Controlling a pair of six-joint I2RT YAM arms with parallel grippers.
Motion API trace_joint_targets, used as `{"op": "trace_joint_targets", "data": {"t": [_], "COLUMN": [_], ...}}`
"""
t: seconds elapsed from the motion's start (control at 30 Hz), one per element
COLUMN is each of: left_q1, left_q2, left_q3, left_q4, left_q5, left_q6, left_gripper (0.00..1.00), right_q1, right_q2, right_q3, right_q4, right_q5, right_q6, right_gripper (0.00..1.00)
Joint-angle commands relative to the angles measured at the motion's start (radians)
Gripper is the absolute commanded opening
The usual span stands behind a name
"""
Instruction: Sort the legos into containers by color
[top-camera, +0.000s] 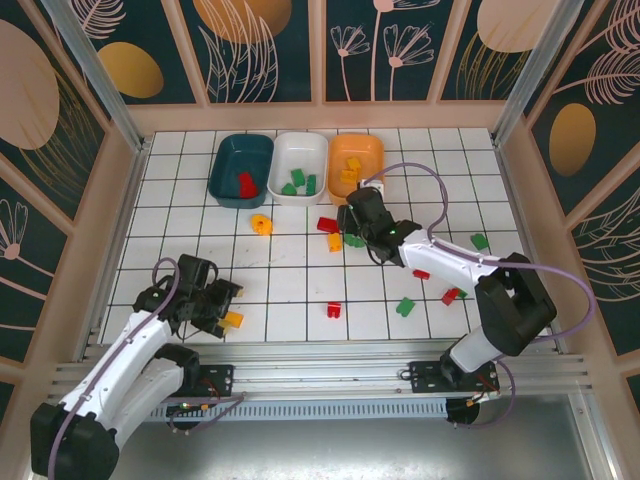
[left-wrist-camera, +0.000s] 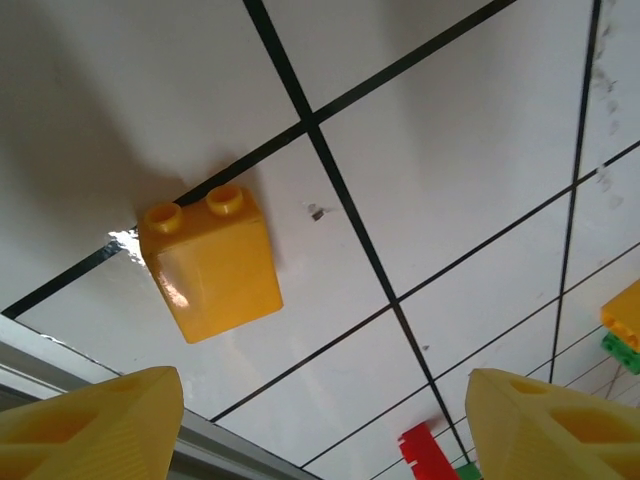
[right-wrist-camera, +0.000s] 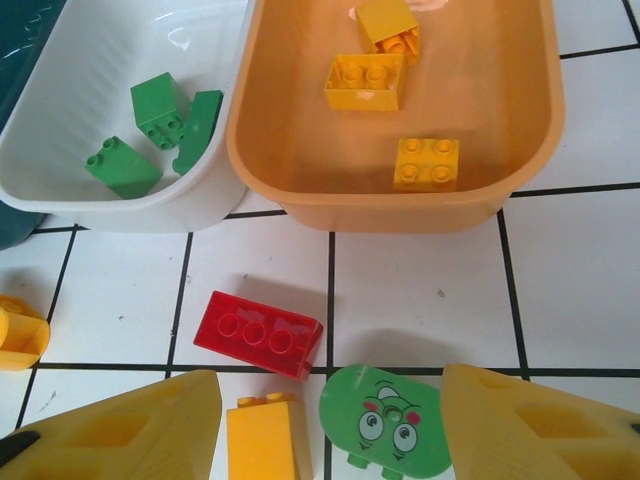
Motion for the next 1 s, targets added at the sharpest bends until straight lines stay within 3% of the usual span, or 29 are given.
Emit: {"op": "trace_joint_targets", "data": {"t": [0.0,0.3,0.47,0.83,0.97], "left_q1": [-0.007,-0.009,-0.009,-0.011,-0.01], "left_q2": [0.016,0.081,0.146,0.154,0.135], "left_q3": [-0.048,-0.1,-0.168,-0.204,-0.217], "left_q4": [0.012,0.116,0.242,0.333,0.362], "left_q5": [-0.016,-0.041,-0.016,-0.03,-0.041], "left_q6": [-0.028,-0.024,-0.039,-0.01,-0.009], "left_gripper": [0.74,0.69,0.59,0.36,0.34], "right_q1": [-0.007,-0.017,-0.017,-0.017,-0.017], "right_q2": [-0.041,-0.065,-0.068,-0.09,-0.094], "right_q3": [-0.022,-0.051,-0.064,-0.094,-0.097], "right_q4": [0.032,0.048,0.061,0.06,0.053], "right_q5": [0.049,0.01,-0.02,-0.029,-0.025], "right_q6": [0.028,0.061,0.082,0.097,0.096], "right_gripper": [0.61,0.61,0.61,0.61,0.61]}}
